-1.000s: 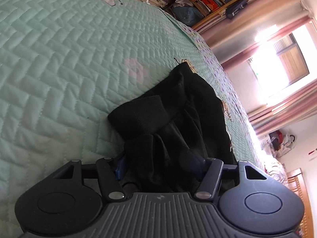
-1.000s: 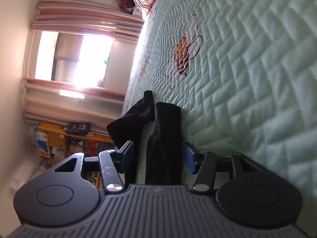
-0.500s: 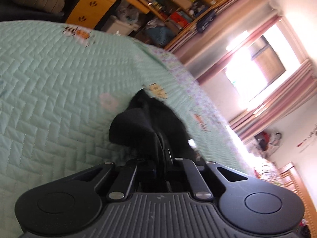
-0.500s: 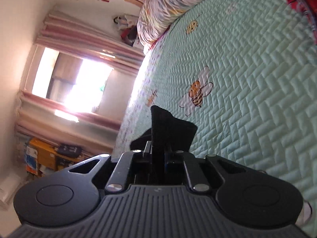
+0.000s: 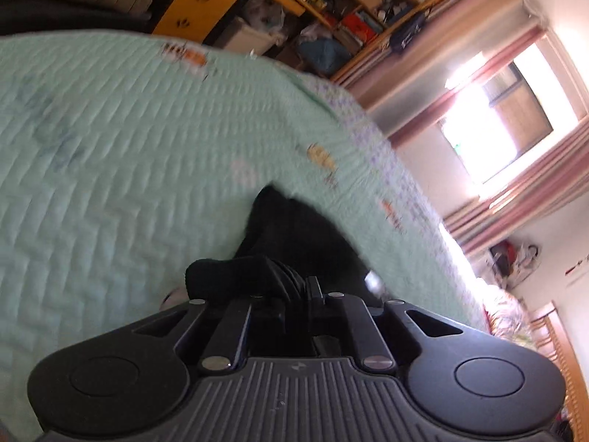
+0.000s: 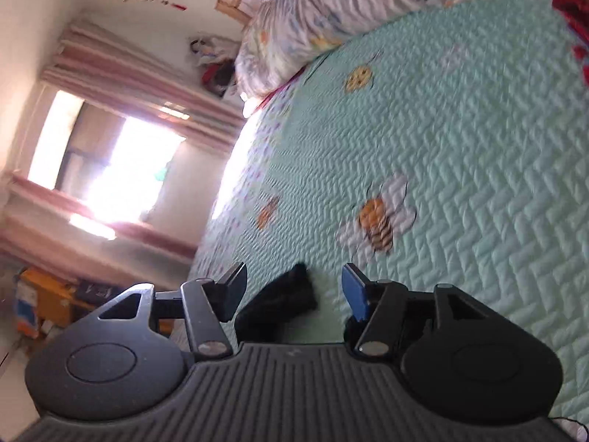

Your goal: Fold clothes

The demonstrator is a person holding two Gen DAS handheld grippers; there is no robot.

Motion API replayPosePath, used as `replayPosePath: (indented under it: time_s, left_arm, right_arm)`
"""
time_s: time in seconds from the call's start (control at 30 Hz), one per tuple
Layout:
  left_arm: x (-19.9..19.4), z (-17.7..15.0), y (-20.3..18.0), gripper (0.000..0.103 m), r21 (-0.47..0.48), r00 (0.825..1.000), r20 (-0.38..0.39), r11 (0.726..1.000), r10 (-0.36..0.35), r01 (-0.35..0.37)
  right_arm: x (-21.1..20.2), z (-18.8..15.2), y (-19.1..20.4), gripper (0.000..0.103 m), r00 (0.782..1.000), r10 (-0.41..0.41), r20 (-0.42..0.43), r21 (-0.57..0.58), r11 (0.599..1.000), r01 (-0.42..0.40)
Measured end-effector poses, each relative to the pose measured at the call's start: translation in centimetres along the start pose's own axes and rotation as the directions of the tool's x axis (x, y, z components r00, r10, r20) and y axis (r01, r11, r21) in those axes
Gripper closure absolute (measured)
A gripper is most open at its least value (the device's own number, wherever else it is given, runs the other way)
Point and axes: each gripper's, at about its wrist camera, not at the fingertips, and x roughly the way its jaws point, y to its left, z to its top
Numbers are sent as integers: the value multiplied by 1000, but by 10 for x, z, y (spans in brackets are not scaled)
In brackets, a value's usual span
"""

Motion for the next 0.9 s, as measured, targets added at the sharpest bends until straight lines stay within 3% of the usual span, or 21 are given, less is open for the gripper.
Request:
replayPosePath:
  time_s: [0.1, 0.2, 0.33, 0.4, 0.5, 0.57, 0.67, 0.77, 0.9]
  left_arm:
    - [4, -14, 26, 91, -44, 1000, -3, 999, -10, 10]
    - [8, -20, 41, 84, -75, 1000, 0, 997, -14, 14]
    - [12, -18, 38, 85, -62, 1000, 6, 998, -9, 9]
    - [15, -20, 35, 85, -59, 1000, 7, 998, -5, 5]
    - [17, -20, 36, 85, -69, 1000, 10, 998, -5, 6]
    - [18, -20, 34, 85, -71, 1000, 10, 998, -2, 2]
    - [13, -20, 26, 89, -53, 1000, 21, 999, -12, 13]
    - [-3, -18, 8, 94, 7, 998, 50, 1000, -25, 24]
    - [-37, -21, -15, 93, 103, 988, 98, 989, -119, 109]
  right_arm:
    - [-9, -37, -49, 43, 996, -50, -69, -64, 997, 45]
    - [0, -57, -90, 45, 989, -23, -147, -48, 999, 16]
    - [25, -59, -97, 46, 983, 45, -175, -52, 997, -55]
    - [43, -54, -94, 48, 982, 41, -184, -49, 998, -51]
    - [64, -48, -89, 67, 981, 2, -195, -36, 999, -9]
    - [71, -44, -89, 90, 979, -24, -202, -21, 1000, 20]
    - [53, -46, -83, 91, 984, -30, -177, -60, 998, 20]
    - [2, -34, -66, 91, 996, -11, -87, -156, 988, -3]
    - [-75, 4, -48, 91, 999, 41, 27, -218, 975, -35]
